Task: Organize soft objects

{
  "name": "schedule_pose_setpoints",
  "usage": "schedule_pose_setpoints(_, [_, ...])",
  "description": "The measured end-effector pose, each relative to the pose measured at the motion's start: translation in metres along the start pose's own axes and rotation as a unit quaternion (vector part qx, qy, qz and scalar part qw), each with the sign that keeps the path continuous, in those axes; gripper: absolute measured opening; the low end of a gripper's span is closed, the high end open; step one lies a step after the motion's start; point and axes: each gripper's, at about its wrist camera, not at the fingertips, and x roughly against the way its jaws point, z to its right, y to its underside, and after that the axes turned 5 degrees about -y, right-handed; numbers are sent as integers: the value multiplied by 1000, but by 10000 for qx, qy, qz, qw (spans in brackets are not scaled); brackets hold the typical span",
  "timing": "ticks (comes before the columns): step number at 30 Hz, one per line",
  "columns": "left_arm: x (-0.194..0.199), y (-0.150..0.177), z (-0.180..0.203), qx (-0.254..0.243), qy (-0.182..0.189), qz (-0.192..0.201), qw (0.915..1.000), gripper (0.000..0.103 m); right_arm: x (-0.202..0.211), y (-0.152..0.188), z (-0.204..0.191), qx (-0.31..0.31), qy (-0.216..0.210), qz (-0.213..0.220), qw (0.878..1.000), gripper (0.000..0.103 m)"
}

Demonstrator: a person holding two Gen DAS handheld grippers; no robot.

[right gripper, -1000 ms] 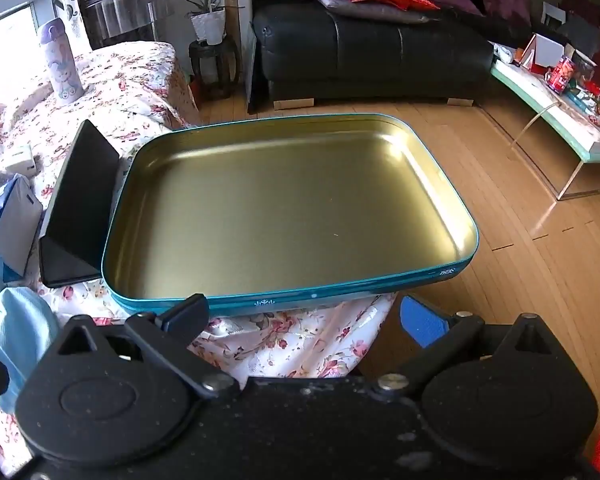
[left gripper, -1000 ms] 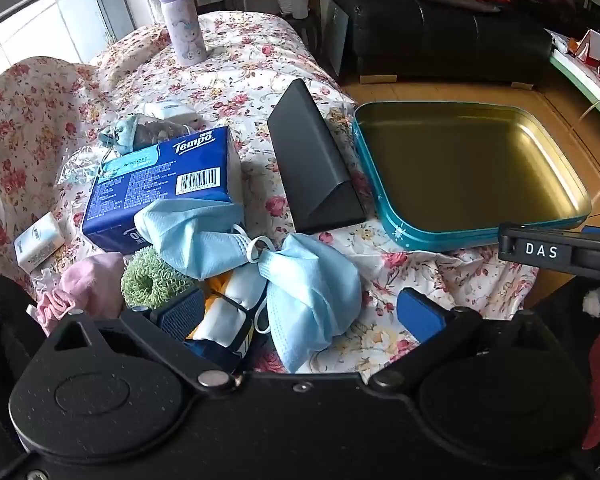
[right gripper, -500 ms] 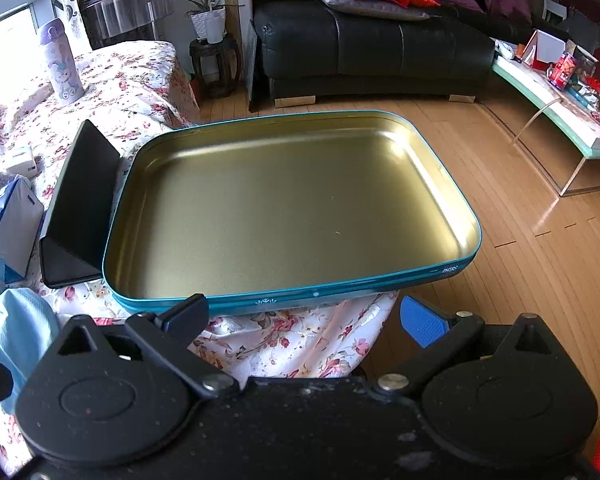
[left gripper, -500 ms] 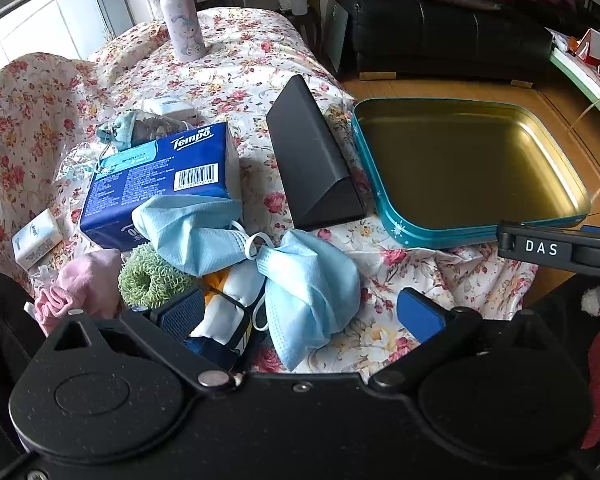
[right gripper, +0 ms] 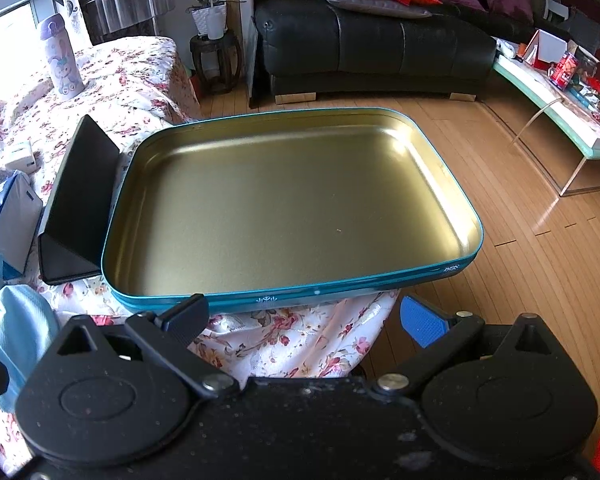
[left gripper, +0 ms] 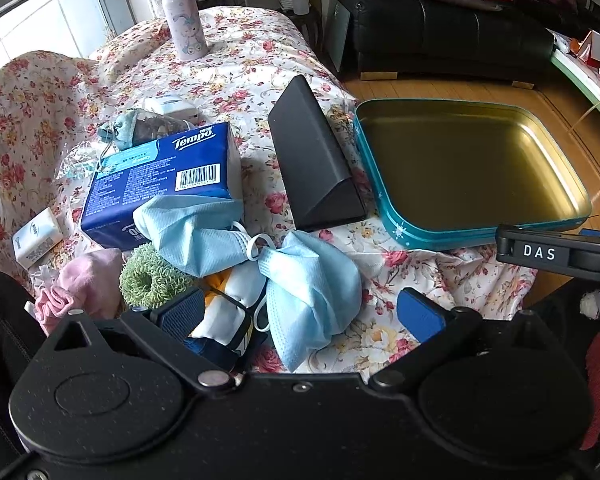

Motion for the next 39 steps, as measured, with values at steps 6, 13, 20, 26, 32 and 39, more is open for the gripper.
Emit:
schedule_pose_setpoints(6, [0,-1,-1,6,10,-4,10000,99,0,0,0,-14,-1,-2,10000,103])
schedule_pose_setpoints(13, [0,-1,0,-2,22,-13,10000,99,-1,0,0,-49,-24,-6,10000,103])
schedule_pose_setpoints(20, [0,1,1,13,22,-20,10000,99,-1,0,0,-55,-30,-9,10000,103])
schedule_pose_setpoints(26, [0,2,1,19,29,-27,10000,99,-1,-1,1,-59,-33,-12,10000,103])
schedule_pose_setpoints(32, [0,2,1,22,28,-26,10000,99,-1,-1,1,-59,-34,-12,10000,103])
schedule_pose_setpoints(39, [0,2,0,23,31,-26,10000,99,0,-1,1,-69,-41,-14,10000,103])
